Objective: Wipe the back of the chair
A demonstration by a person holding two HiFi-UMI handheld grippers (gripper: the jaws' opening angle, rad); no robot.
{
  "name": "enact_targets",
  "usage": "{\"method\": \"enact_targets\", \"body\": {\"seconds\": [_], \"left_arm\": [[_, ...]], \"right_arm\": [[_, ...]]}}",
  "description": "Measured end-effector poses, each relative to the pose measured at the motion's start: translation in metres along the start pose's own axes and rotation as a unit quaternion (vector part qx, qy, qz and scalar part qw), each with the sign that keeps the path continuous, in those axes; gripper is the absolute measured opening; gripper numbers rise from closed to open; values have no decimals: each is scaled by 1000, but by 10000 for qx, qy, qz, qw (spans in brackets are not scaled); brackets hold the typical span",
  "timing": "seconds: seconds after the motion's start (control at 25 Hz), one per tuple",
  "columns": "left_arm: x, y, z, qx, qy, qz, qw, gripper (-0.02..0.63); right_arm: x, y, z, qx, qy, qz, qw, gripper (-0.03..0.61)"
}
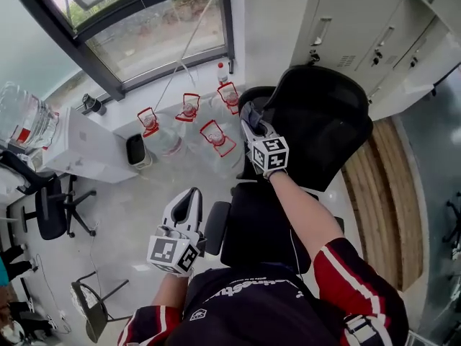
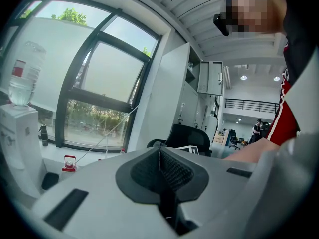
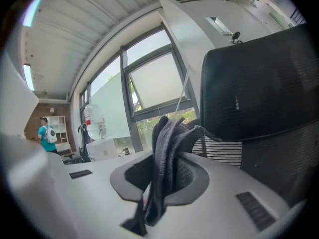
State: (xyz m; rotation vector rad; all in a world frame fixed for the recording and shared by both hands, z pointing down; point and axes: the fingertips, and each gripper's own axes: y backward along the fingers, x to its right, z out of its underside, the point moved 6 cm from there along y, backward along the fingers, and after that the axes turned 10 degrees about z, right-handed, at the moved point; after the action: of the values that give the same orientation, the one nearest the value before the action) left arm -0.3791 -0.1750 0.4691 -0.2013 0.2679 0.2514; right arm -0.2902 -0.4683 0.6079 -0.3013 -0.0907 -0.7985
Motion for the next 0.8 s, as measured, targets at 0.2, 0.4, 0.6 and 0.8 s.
{"method": "enact_targets", "body": {"seconds": [0.2, 0.4, 0.6, 0.8], "left_arm": [[23, -21, -2, 66, 53, 545, 9985, 26], [56, -53, 0, 38, 63, 1209, 9926, 26], [88, -84, 8, -87, 40, 1663, 9860, 26], [128, -115, 13, -171, -59, 1830, 9829, 26]], "right_arm": [[16, 52, -12, 118, 28, 170, 9998, 69], [59, 118, -12, 204, 85, 736, 9970, 69], [122, 190, 0, 196, -21, 1591, 9871, 69], [197, 262, 24, 78, -131, 2385, 9710, 68]]}}
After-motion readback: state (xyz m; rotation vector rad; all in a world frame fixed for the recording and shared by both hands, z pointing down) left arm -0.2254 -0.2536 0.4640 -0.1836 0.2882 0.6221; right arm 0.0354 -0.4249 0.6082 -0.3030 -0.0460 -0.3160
